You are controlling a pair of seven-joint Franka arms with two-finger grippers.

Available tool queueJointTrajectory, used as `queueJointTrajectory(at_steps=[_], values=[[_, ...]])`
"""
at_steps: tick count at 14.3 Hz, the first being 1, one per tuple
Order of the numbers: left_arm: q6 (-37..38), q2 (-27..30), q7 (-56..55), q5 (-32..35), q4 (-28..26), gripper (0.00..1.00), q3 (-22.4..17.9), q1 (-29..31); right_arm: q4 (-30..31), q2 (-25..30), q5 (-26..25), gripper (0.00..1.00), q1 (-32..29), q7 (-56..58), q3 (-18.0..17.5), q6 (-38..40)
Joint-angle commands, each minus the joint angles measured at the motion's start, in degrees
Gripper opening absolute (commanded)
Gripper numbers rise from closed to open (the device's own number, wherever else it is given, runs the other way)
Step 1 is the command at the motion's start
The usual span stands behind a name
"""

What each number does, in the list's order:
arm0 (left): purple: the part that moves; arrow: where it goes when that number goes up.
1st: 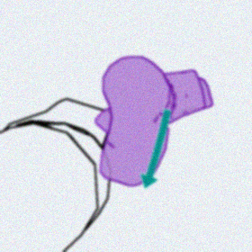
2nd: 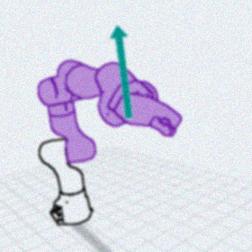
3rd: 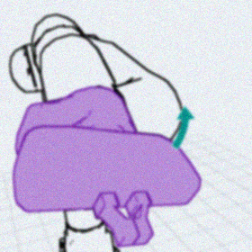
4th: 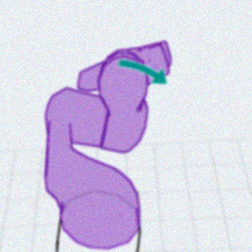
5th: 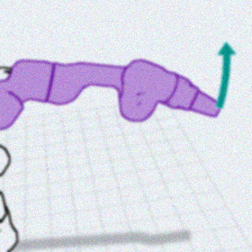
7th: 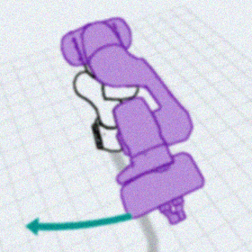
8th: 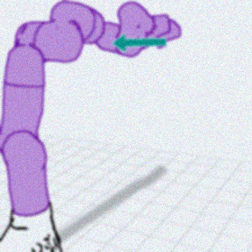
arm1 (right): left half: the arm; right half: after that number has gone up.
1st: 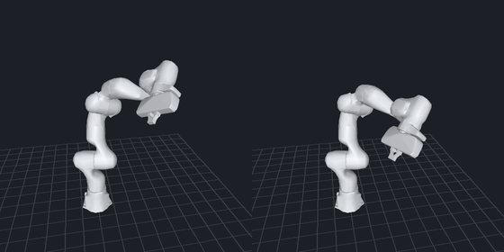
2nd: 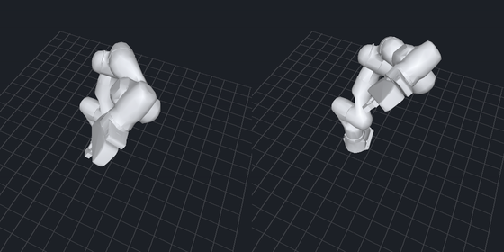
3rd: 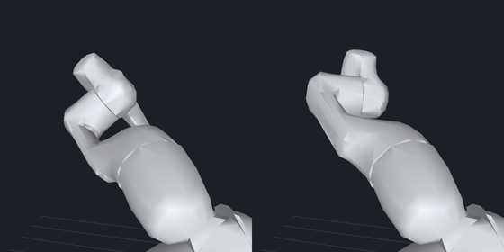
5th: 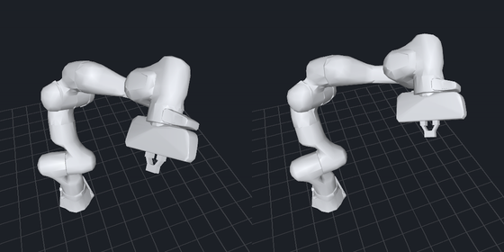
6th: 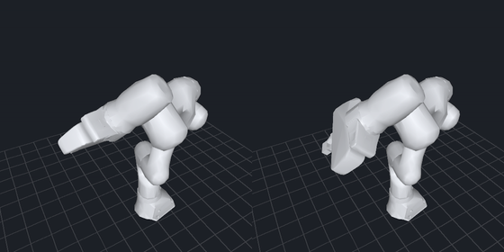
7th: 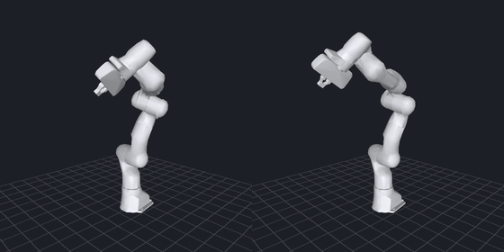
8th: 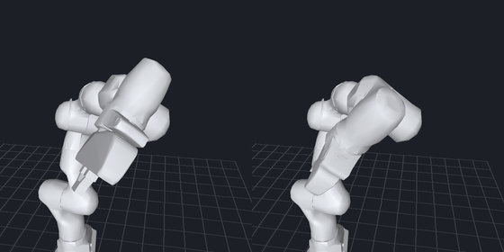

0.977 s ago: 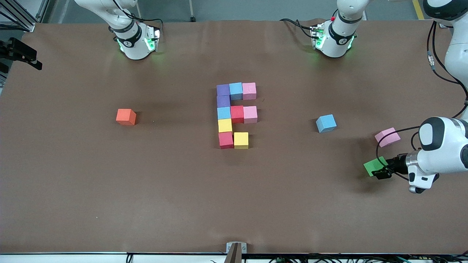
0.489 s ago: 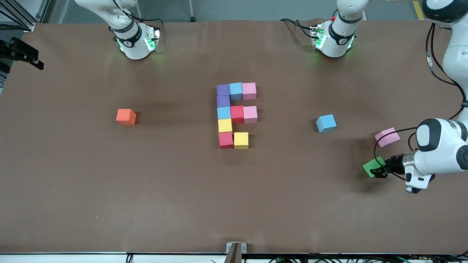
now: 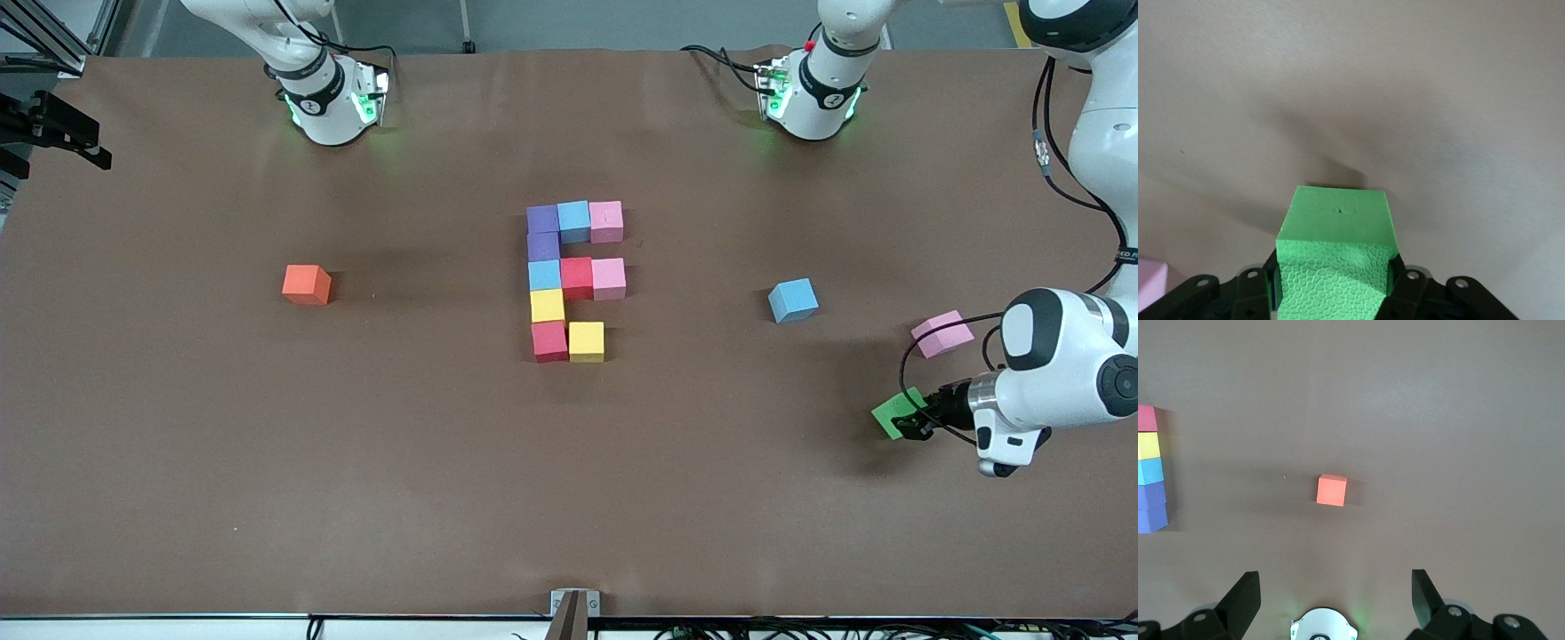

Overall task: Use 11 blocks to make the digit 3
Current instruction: 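Carry the green cube with the left gripper beside the yellow cube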

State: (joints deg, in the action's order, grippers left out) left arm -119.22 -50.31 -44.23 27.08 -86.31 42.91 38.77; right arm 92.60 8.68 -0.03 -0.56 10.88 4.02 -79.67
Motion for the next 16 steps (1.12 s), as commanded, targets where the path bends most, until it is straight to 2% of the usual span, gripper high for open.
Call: queueJointTrajectory(at_steps=[1,5,10,12,16], values=[[2.9,2.8,-7.4,-0.9,-0.3,0.12,2.2,-2.1,1.4,1.5,-0.8,1.0,-0.7,0.7,-0.4,0.6],[4.9,3.6,-26.3,-0.6,-0.3,0.11,6.0,-7.8,1.4,1.6,-0.8,1.0,-0.8,0.5,-0.2,1.3],[4.8,3.5,-50.6,-0.6,-0.9,0.11,6.2,-17.0,1.2,1.8,-0.2,1.0,-0.8,-1.5,-0.5,0.7],[3.9,3.2,-60.7,-0.6,-1.5,0.11,6.2,-19.9,1.2,1.8,0.0,1.0,-0.4,-5.2,-0.9,0.7],[-3.5,3.2,-79.6,0.6,-4.6,0.11,6.1,-24.2,-2.2,1.0,0.1,1.0,-0.6,-4.9,-0.9,0.7]])
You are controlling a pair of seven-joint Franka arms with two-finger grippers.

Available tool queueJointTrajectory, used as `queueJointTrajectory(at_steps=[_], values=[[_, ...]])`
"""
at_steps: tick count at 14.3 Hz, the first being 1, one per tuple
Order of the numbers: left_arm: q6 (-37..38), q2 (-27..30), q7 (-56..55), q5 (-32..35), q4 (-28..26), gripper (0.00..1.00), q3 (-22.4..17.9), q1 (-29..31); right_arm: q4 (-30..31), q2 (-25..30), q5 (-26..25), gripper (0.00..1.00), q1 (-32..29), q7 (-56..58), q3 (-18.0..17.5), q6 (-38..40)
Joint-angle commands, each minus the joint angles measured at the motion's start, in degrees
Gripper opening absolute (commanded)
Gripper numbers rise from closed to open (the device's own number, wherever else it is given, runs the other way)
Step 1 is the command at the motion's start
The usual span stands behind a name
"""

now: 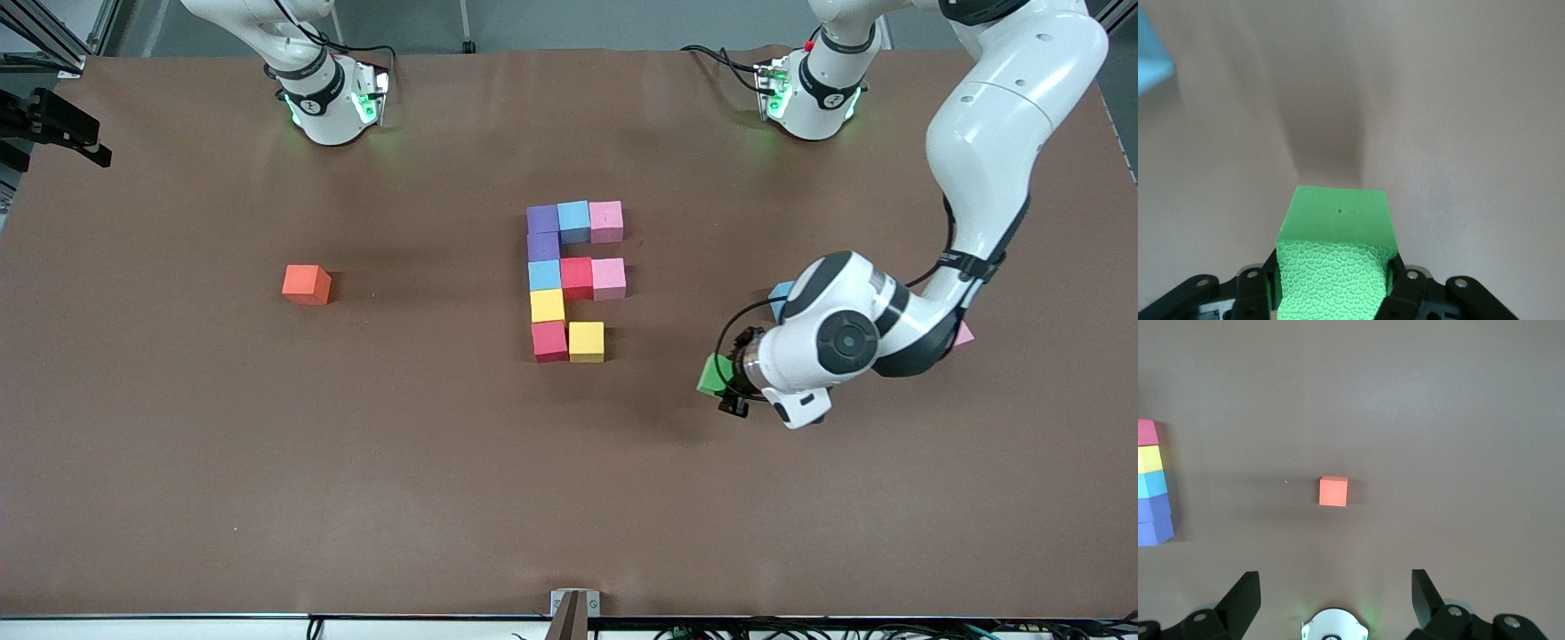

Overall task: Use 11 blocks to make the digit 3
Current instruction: 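Carry the green cube with the left gripper beside the yellow cube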

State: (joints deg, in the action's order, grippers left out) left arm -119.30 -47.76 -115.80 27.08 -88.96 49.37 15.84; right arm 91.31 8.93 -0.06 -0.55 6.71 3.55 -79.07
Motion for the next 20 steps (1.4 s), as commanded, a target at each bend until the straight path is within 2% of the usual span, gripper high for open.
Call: queueJointTrajectory(at_steps=[1,6,9,12,20], values=[[-5.8,0.6,-13.6,2.1,-2.9,0.11,-0.3,-1.8,-1.7,0.6,0.1,1.0,-0.5,-0.7,-0.4,0.4],[-14.6,0.5,-29.5,7.5,-9.5,0.11,-0.3,-3.0,-3.5,0.6,-0.6,1.0,-0.8,-1.4,0.0,3.2],[-15.0,0.3,-38.2,13.0,-11.2,0.11,-0.3,-4.4,-3.9,0.7,0.1,1.0,-0.9,-1.5,0.0,3.1],[-16.8,0.2,-42.5,13.3,-11.2,0.11,-0.4,-6.4,-3.9,0.6,0.2,1.0,-0.6,-5.6,-0.3,3.1],[-19.7,-0.3,-46.0,14.3,-11.4,0.11,-1.2,-9.4,-3.7,0.6,0.1,1.0,-0.6,-2.1,-0.2,3.2]])
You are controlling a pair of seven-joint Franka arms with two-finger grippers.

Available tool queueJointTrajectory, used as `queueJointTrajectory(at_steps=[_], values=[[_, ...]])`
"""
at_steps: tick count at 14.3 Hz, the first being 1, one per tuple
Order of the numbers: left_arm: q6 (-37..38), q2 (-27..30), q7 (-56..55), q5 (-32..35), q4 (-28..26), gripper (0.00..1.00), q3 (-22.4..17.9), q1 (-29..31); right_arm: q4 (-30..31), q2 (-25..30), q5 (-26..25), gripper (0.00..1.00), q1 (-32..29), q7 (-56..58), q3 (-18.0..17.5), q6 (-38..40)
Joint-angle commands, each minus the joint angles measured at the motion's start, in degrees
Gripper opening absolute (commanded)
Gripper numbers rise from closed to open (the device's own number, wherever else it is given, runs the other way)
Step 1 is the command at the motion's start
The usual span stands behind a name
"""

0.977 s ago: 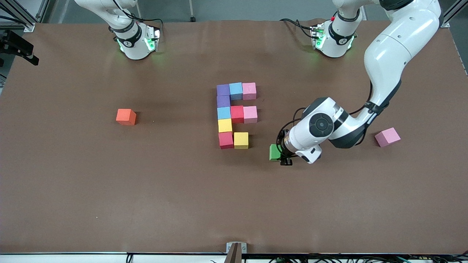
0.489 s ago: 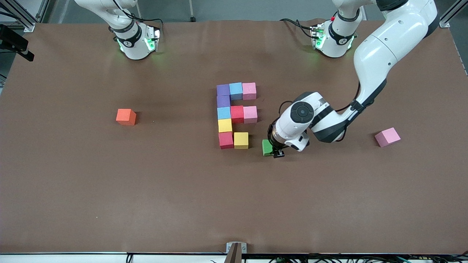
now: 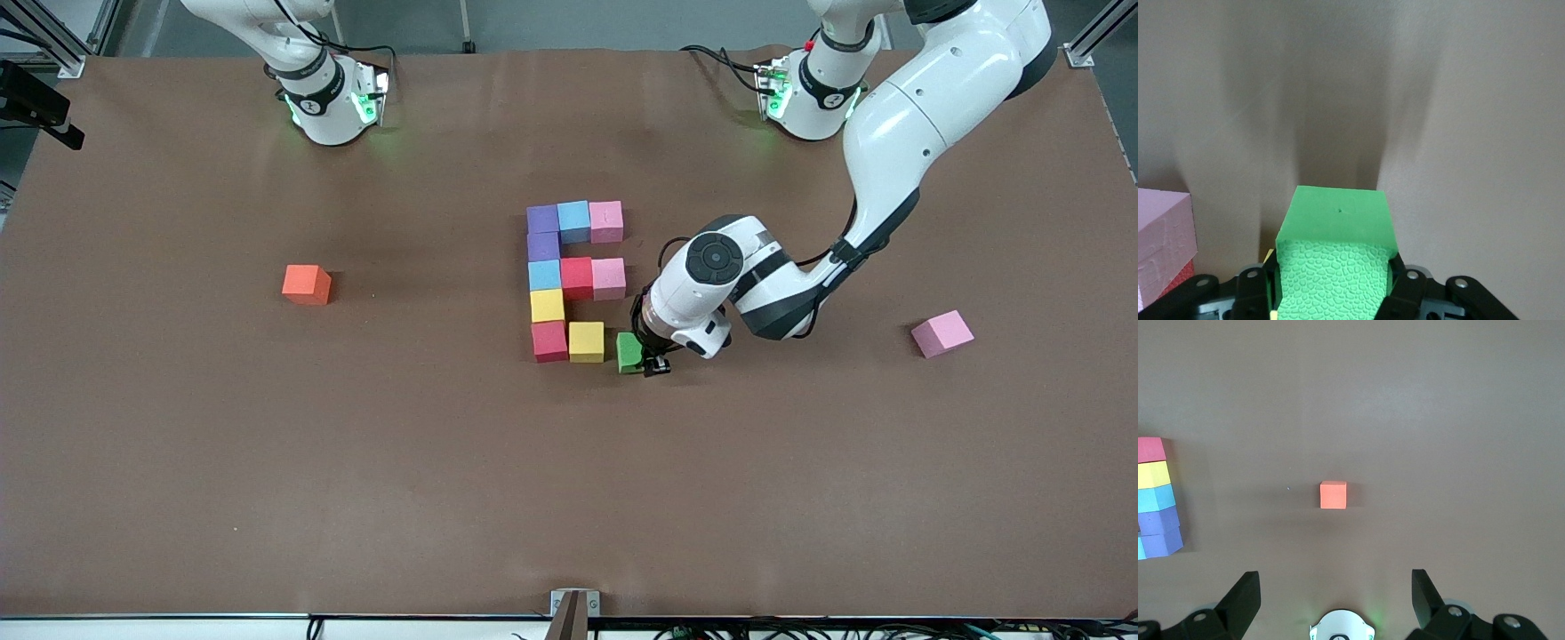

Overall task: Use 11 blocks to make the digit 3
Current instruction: 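Lower the green cube beside the yellow cube and open the left gripper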

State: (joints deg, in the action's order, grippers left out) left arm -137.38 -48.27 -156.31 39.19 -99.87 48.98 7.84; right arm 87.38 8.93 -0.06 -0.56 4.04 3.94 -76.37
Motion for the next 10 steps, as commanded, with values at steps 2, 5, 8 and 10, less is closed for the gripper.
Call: queueJointTrajectory(at_steps=[2,5,8,10], values=[[-2.5,-0.5,-7.4,4.2,-0.6,0.11,-1.4,-2.4,0.3,0.6,0.0,1.0,-0.6,0.7,-0.7,0.6],[-2.6,-0.5,-9.1,5.5,-0.6,0.11,-3.6,-4.7,0.3,0.6,-0.1,1.0,-0.6,0.8,-0.7,0.5],[-2.8,-0.5,-10.1,5.5,-0.8,0.11,-3.6,-4.9,0.3,0.6,-0.1,1.0,-0.6,0.9,-0.7,0.5],[-2.8,-0.3,-10.5,5.5,-1.5,0.11,-3.6,-4.9,0.3,0.6,-0.1,1.0,-0.6,0.8,-0.7,0.5]])
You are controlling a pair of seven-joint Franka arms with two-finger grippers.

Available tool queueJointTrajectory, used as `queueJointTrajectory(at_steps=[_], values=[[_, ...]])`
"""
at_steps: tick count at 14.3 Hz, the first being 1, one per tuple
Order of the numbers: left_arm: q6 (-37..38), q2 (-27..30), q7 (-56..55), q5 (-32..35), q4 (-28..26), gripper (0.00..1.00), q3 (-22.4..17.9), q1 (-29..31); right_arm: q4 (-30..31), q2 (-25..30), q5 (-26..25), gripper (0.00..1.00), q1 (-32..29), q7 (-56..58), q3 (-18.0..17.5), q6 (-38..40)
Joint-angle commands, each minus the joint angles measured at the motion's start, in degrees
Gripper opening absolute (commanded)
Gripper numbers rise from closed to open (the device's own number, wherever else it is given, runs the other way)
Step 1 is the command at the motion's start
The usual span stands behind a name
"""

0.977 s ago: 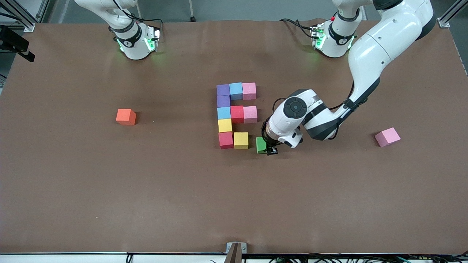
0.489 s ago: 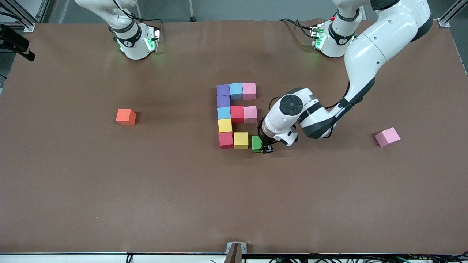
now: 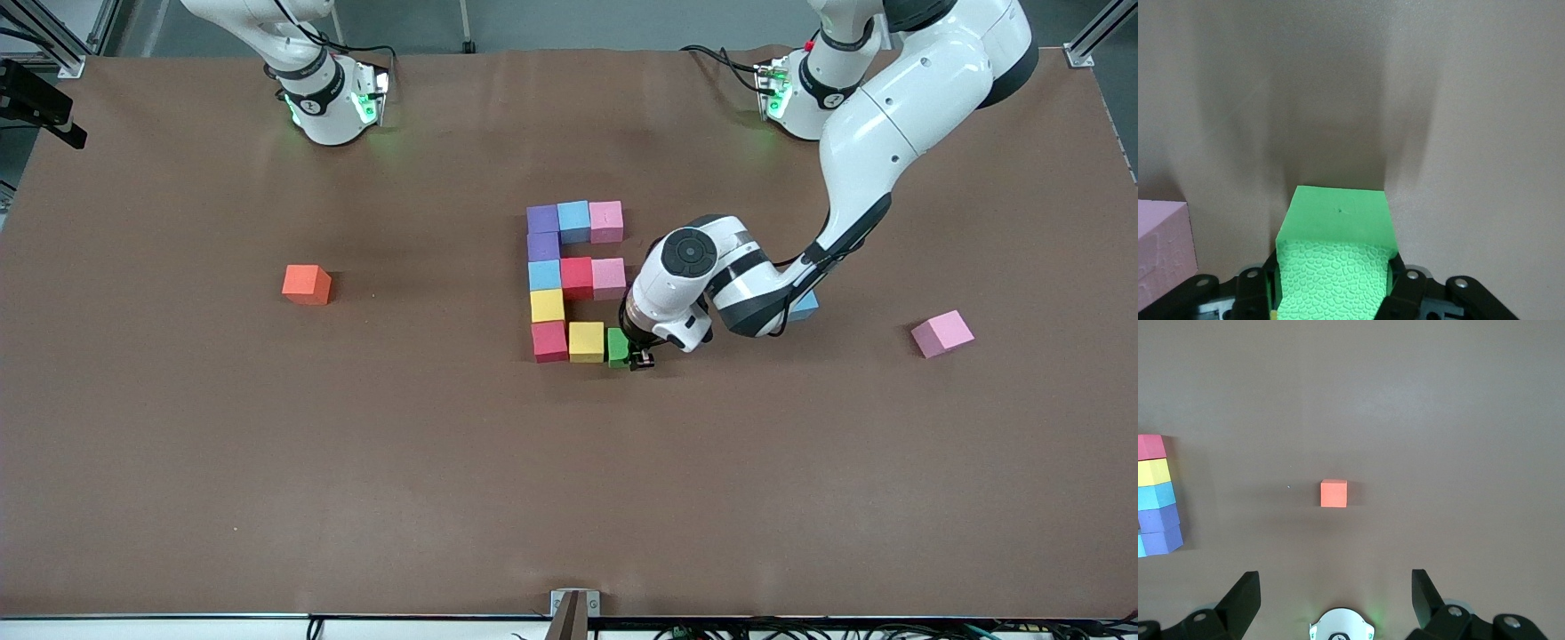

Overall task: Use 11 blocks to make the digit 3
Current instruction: 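Lower the green cube beside the yellow cube and open the left gripper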

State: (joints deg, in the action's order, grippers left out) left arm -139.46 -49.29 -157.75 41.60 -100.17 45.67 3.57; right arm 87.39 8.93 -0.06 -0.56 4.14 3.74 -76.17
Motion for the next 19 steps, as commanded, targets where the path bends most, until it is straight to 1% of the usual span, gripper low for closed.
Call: queueJointTrajectory(at_steps=[1,10,19], values=[[-0.7,0.8,-9.2,3.1,-1.4,0.11,-0.3,-0.5,0.4,0.6,-0.1,1.0,-0.6,0.7,-0.5,0.4],[-0.6,1.0,-12.3,3.1,-1.9,0.11,-0.2,-0.5,0.5,0.6,-0.1,1.0,-0.5,0.8,-0.5,0.7],[-0.6,0.8,-13.2,3.1,-1.3,0.11,-0.2,-1.7,0.5,0.6,-0.3,1.0,-0.6,1.1,-0.5,0.7]])
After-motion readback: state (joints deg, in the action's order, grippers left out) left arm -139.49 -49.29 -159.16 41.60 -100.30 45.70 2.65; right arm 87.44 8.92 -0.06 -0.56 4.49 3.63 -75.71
